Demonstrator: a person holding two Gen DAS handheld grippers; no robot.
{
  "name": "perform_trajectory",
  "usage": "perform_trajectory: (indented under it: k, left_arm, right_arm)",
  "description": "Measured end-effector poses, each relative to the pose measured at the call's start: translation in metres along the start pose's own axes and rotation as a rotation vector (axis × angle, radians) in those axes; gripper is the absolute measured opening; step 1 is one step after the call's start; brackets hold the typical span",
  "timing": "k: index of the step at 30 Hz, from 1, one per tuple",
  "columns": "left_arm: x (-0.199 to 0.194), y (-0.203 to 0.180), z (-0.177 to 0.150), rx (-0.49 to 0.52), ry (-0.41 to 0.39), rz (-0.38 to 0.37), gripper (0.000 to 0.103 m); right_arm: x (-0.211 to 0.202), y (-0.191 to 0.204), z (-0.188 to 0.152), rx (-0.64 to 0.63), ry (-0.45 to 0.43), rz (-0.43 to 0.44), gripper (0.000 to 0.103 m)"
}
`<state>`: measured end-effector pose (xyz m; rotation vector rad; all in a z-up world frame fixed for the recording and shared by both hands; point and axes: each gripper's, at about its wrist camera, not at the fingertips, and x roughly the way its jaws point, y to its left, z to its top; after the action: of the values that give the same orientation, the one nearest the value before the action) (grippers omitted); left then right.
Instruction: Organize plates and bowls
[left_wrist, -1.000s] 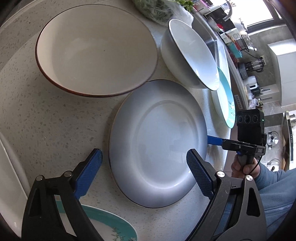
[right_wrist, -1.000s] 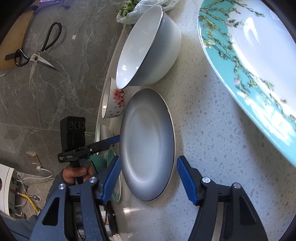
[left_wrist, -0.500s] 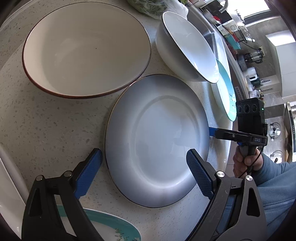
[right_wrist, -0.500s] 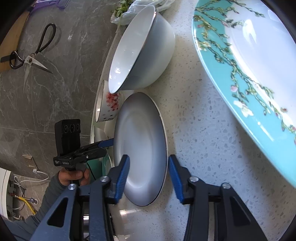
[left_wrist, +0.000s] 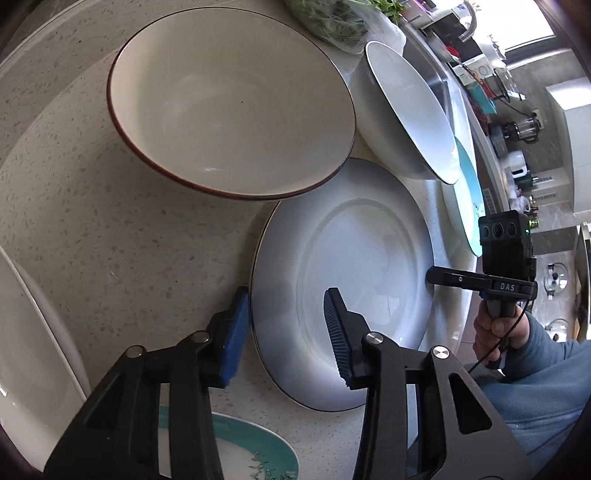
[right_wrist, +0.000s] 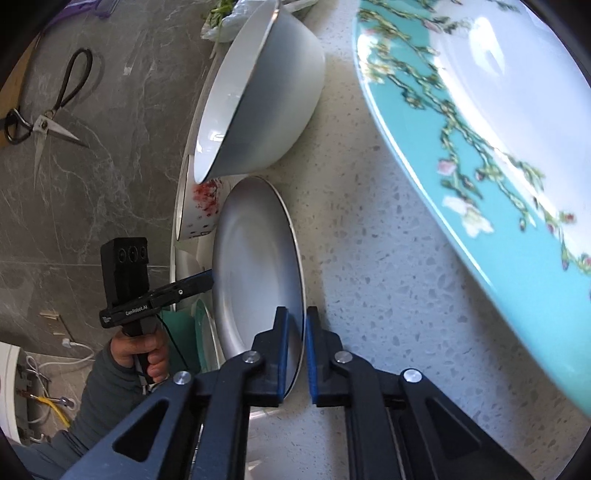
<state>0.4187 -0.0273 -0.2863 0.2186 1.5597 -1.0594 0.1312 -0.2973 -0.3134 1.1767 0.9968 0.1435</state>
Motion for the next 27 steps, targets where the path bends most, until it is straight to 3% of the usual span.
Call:
perform_trajectory:
  k: [6, 12, 18, 27]
  left_arm:
    - [0.000, 0.003, -0.005, -0.023, 0.038, -0.014, 0.037]
    - [0.001, 0.001, -0.016, 0.013, 0.071, 0.043, 0.018]
    - [-0.001, 0.006, -0.019, -0.002, 0.058, 0.011, 0.017]
    - [0.002, 0.001, -0.024, 0.001, 0.067, 0.025, 0.017]
  right_arm:
    - [0.000, 0.003, -0.001, -0.001, -0.004, -0.012, 0.011]
    - [0.001, 0.003, 0.000, 0.003, -0.016, -0.008, 0.011]
    - [-0.001, 0.001, 0.003, -0.002, 0.000, -0.007, 0.011]
    - [0.000, 0.005, 0.003, -0.004, 0.014, -0.021, 0.012]
